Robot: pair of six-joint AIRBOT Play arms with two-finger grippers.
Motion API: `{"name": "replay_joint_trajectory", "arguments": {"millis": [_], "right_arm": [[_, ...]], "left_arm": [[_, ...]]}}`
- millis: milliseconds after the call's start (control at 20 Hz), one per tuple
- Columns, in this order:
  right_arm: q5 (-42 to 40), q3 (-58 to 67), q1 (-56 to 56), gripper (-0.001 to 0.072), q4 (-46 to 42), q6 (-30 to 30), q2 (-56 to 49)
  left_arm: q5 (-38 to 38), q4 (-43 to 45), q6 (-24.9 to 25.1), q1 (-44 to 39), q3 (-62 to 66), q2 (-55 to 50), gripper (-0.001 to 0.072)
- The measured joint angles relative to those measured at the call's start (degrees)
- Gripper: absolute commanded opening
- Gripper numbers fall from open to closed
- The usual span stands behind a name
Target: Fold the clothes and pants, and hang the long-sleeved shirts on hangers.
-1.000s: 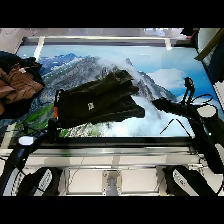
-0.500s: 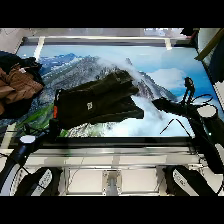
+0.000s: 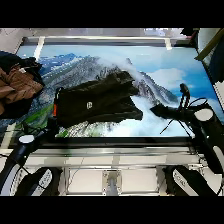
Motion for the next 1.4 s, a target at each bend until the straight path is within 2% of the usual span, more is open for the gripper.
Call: {"name": "replay_joint_trajectory", "arguments": {"millis": [100,200,250,350,450,650,850,1050,1100,1150,1200,1250,1400], "right_arm": [[-2.6,-5.6,0.9,0.0347,5.7,0.3,0.0],[-4.7,-10.9,2.3,0.0362,13.8,-2.0,0.0],[-5.5,-12.9,3.1,0.0485,17.8,-3.7,-0.1],[-7.6,-15.6,5.3,0.0533,25.5,-7.6,-0.9],[-9.1,-17.0,7.8,0.0629,32.4,-11.2,-3.0],[-10.6,-18.2,14.1,0.0631,45.2,-17.3,-10.5],[-13.9,-17.1,19.4,0.0631,65.2,-29.8,-16.1],[-19.6,-14.1,21.2,0.0621,74.5,-35.6,-18.5],[-20.6,-13.6,21.4,0.0576,75.7,-35.8,-19.2],[-21.6,-13.3,21.5,0.0368,76.5,-35.8,-20.0],[-22.1,-13.0,21.6,0.0058,77.1,-35.8,-20.8],[-22.3,-12.7,21.7,0.0005,77.5,-35.7,-21.6],[-21.5,-11.5,21.4,0.0004,78.1,-37.4,-22.4]], "left_arm": [[0.0,0.0,0.3,0.0,0.1,0.2,0.0024],[-0.1,-0.2,0.4,0.0,0.2,0.4,0.0024],[-0.1,-0.2,0.5,0.0,0.2,0.4,0.0024],[-0.1,-0.2,0.6,0.0,0.2,0.5,0.0025],[-0.2,-0.2,0.6,0.0,0.2,0.5,0.0024],[-0.3,-0.2,0.6,0.0,0.2,0.5,0.0025],[-0.6,-0.2,0.7,0.0,0.2,0.5,0.0024],[-0.8,-0.2,0.7,0.0,0.2,0.5,0.0024],[-0.8,-0.2,0.7,0.0,0.2,0.5,0.0024],[-0.8,-0.2,0.7,0.0,0.2,0.5,0.0024],[-0.9,-0.2,0.7,0.0,0.2,0.5,0.0024],[-1.0,-0.2,0.7,0.0,0.2,0.5,0.0024],[-1.1,-0.2,1.6,0.0,0.7,0.8,0.0023]]}}
